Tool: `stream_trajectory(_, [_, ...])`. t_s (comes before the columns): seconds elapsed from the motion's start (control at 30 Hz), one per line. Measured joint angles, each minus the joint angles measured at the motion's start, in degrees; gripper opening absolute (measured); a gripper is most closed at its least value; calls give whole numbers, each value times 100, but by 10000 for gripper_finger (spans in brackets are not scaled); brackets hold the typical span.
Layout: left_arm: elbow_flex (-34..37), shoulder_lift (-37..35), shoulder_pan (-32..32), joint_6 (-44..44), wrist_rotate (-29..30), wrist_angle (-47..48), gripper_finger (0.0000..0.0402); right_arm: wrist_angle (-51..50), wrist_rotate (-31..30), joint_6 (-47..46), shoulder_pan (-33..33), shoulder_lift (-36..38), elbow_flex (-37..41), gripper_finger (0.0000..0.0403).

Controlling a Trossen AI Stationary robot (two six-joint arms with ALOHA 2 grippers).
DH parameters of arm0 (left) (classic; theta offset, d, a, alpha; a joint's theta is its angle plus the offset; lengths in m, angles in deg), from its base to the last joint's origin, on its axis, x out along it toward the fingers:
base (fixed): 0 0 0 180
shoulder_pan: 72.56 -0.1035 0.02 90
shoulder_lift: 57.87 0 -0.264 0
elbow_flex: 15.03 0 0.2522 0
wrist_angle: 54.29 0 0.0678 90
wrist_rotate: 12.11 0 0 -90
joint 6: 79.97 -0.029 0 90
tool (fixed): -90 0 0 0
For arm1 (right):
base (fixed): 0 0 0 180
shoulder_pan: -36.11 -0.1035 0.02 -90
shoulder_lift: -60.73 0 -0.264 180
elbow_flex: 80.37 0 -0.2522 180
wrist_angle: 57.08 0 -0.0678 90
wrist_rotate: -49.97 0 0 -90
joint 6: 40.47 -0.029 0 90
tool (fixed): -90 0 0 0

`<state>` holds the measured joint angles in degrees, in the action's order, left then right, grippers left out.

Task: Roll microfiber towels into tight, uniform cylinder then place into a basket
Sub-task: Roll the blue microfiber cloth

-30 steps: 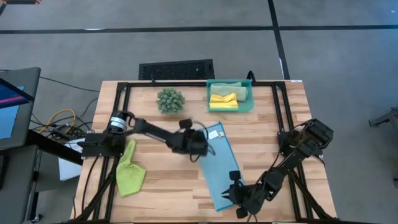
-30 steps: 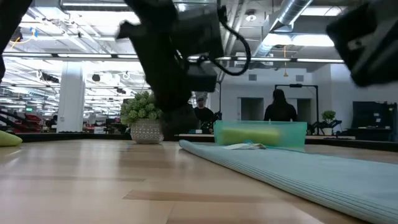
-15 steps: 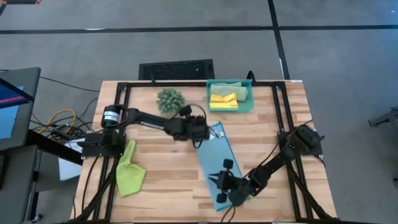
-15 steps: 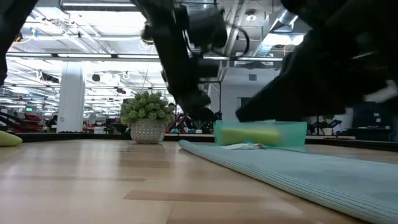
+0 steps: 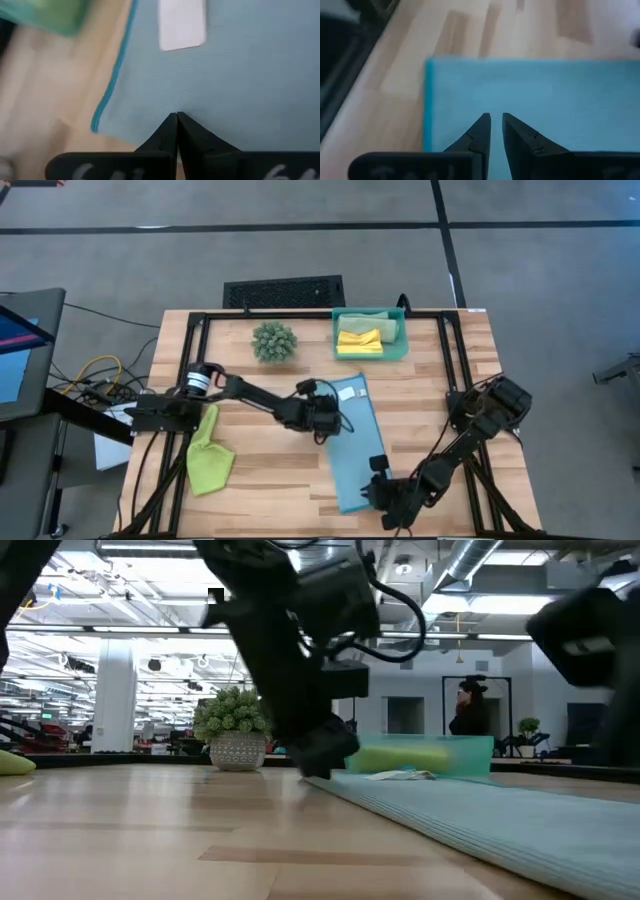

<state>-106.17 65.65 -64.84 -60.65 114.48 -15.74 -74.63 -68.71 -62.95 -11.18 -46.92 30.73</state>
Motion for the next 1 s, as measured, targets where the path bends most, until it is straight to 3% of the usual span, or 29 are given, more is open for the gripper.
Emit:
stream_trajectory(0.27, [-574, 66, -581, -1933, 1292, 465, 0, -61, -632, -3, 79, 97, -4, 72])
stream_trajectory(0.37, [-975, -164, -522, -2089, 1525, 797, 0, -80, -594, 14, 135, 87, -2, 72])
stream_trajectory(0.53, [-1289, -218, 130, -1912, 1568, 1597, 0, -100, -407, 44, 277, 39, 15, 73])
stream_trajectory(0.7, [-1117, -250, 944, -1606, 608, 1410, 0, -79, 1103, 383, 439, 39, 16, 90])
stream_trajectory(0.9, [-480, -247, 1751, -1891, -1102, -345, 0, -53, 1220, 652, 573, 39, 16, 124])
stream_trajectory(1.0, [-193, -247, 2057, -2346, -1527, -1438, 0, -55, 1232, 653, 615, 39, 16, 144])
